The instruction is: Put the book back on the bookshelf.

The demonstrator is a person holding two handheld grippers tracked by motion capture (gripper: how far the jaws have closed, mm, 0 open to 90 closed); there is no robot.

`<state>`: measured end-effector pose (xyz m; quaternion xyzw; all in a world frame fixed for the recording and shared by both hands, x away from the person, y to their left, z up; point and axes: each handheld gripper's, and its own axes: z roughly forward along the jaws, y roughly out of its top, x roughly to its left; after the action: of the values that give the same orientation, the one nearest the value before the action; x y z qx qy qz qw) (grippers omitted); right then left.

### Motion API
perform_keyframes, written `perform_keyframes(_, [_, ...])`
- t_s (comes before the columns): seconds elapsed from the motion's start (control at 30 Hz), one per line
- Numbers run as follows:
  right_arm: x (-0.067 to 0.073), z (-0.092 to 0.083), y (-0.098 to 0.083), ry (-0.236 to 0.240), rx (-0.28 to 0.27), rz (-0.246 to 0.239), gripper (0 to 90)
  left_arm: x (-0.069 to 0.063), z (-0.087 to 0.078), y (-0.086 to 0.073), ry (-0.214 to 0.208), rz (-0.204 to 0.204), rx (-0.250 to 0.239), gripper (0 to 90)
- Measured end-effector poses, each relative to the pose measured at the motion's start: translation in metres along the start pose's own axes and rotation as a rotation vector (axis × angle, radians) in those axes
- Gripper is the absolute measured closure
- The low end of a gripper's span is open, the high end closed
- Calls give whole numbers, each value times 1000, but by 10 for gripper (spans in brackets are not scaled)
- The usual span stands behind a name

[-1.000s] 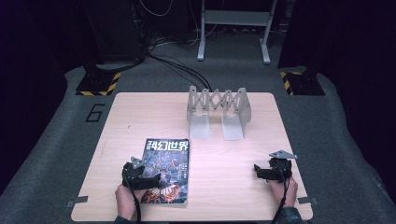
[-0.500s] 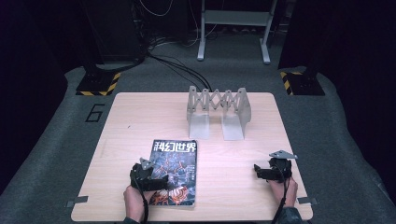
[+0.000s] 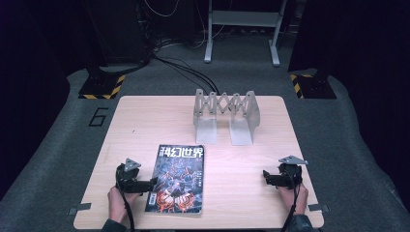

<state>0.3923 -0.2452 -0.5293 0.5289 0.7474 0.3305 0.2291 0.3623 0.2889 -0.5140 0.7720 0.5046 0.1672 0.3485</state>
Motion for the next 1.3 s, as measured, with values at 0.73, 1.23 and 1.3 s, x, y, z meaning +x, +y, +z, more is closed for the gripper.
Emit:
perform_keyframes(0.73, [0, 0, 0, -1, 0, -1, 69, -47, 15, -3, 23, 14, -6, 137])
perform_keyframes(1.23, [0, 0, 0, -2, 0, 0, 72, -95, 35, 9, 22, 23, -20, 138])
perform_keyframes(1.3, [0, 0, 0, -2, 4, -1, 73, -91, 33, 11, -5, 53, 0, 141])
